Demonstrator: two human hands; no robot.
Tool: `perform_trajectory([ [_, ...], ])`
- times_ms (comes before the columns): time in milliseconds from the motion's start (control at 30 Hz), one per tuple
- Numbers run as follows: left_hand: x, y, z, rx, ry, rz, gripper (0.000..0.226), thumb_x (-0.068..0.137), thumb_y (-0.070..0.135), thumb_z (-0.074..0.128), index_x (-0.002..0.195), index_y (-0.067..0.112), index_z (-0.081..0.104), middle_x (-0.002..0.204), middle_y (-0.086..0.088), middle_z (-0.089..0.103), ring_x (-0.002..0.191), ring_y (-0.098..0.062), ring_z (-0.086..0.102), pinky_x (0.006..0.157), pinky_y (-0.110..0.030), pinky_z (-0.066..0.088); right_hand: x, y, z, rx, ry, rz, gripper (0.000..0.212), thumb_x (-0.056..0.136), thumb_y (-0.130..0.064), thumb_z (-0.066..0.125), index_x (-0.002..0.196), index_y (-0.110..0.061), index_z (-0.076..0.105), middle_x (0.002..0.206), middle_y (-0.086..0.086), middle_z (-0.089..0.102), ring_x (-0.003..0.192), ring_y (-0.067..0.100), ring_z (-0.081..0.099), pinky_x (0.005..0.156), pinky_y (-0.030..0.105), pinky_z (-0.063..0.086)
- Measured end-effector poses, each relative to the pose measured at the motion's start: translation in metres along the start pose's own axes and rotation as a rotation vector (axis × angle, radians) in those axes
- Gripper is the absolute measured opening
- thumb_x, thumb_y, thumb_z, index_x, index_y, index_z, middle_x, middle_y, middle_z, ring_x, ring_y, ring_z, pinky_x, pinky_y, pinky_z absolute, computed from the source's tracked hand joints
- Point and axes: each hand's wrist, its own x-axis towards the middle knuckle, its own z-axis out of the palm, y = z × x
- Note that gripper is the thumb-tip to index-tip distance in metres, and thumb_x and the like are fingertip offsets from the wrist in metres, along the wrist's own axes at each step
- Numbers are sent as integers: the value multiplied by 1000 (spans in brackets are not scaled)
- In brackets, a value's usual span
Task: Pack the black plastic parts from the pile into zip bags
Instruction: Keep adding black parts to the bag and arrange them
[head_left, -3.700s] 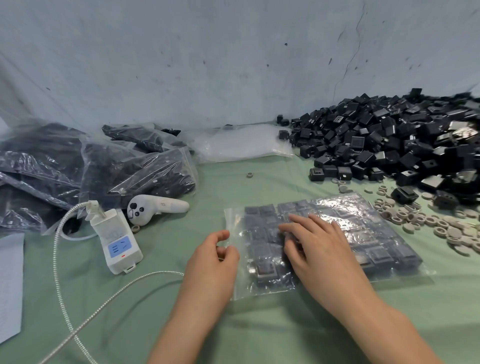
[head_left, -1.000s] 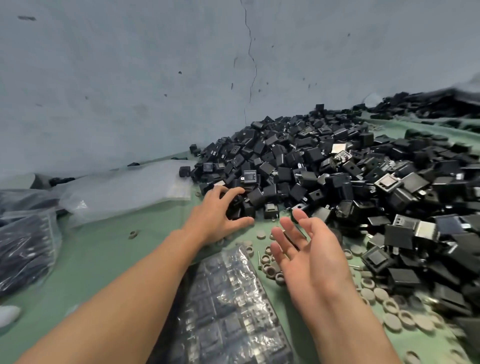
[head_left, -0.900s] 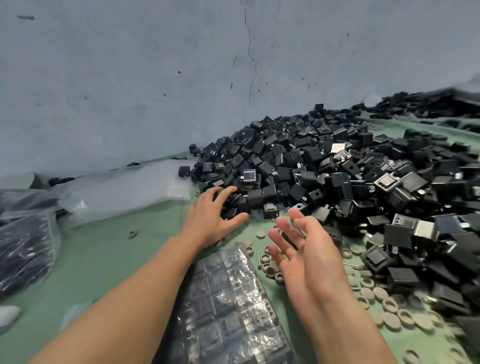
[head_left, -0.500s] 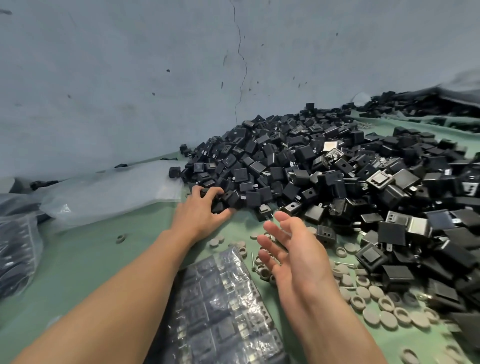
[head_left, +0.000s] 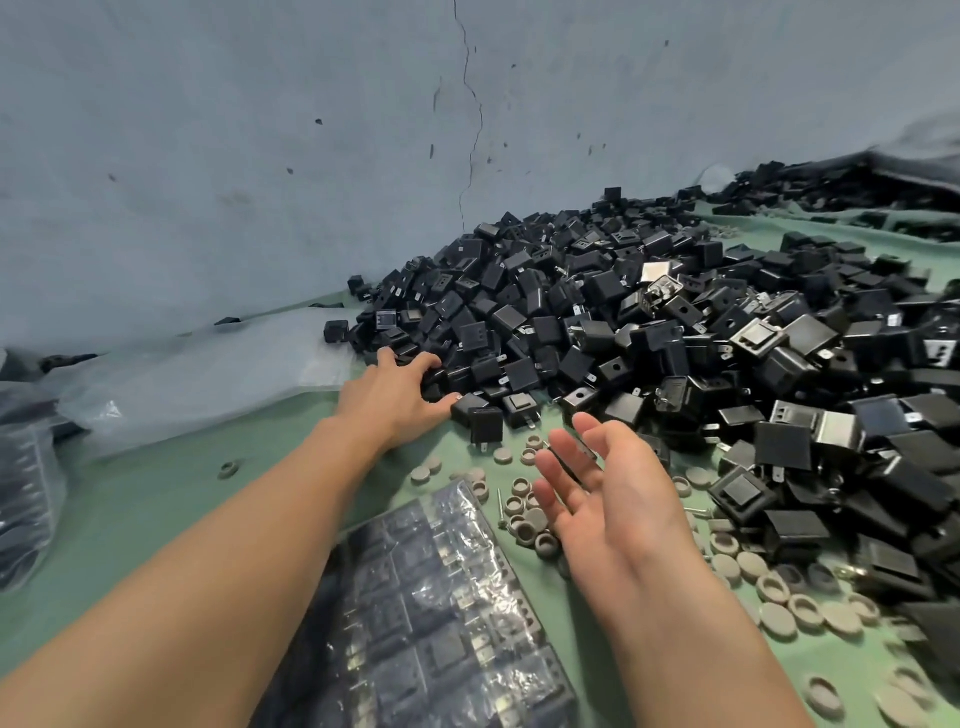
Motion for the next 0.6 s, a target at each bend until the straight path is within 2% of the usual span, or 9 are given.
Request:
perform_trajectory([
  [133, 5, 2, -19, -18, -135, 40, 77, 74, 87, 44, 134, 38, 40, 131, -6, 41, 86, -23, 57, 73, -34, 44, 1, -2, -1, 14, 16, -2, 17, 97, -12, 46, 99, -17, 63, 90, 4, 65, 75, 19, 59, 65, 30, 48],
  [200, 5, 1, -25, -18, -208, 34, 85, 70, 91, 44, 137, 37, 39, 135, -7, 39, 93, -26, 60, 80, -36, 49, 2, -3, -1, 20, 25, -7, 18, 97, -12, 46, 99, -17, 63, 90, 4, 65, 75, 18, 59, 65, 30, 48],
  [267, 5, 4, -30, -22, -309, -5, 98, 67, 93, 44, 147, 38, 31, 147, -12, 30, 109, -32, 58, 94, -44, 50, 2, -3, -1, 24, 36, -10, 18, 97, -13, 45, 99, -17, 62, 91, 4, 65, 75, 18, 58, 65, 29, 47],
  [333, 7, 6, -37, -51, -384, -42, 97, 72, 88, 49, 151, 37, 26, 153, -16, 22, 113, -34, 56, 100, -48, 48, 0, -2, 0, 25, 37, -12, 18, 97, -12, 45, 99, -18, 63, 91, 4, 65, 75, 18, 58, 65, 30, 48],
  [400, 9, 3, -40, -76, -395, -33, 85, 78, 76, 54, 149, 37, 29, 148, -15, 26, 104, -30, 58, 98, -47, 50, -3, -2, 0, 24, 25, -7, 18, 96, -12, 46, 100, -17, 63, 90, 4, 65, 75, 18, 59, 65, 30, 48],
  [500, 5, -7, -41, -138, -409, 28, 78, 72, 68, 58, 141, 38, 38, 134, -9, 45, 103, -26, 59, 97, -44, 50, -6, -6, -1, 43, 16, -7, 18, 97, -12, 45, 99, -17, 62, 90, 4, 65, 74, 18, 58, 66, 30, 48],
  [533, 1, -11, -41, -183, -419, 38, 77, 68, 67, 58, 137, 37, 40, 125, -6, 54, 100, -23, 61, 91, -41, 53, -7, -8, -2, 54, 19, -14, 18, 97, -12, 45, 98, -17, 62, 91, 4, 64, 74, 18, 58, 66, 30, 48],
  [600, -9, -16, -42, -276, -435, 21, 71, 63, 66, 58, 125, 36, 45, 107, -1, 65, 84, -17, 64, 68, -32, 54, -10, -11, -2, 71, 19, -30, 19, 98, -12, 44, 98, -18, 62, 94, 4, 64, 76, 17, 58, 66, 29, 48],
])
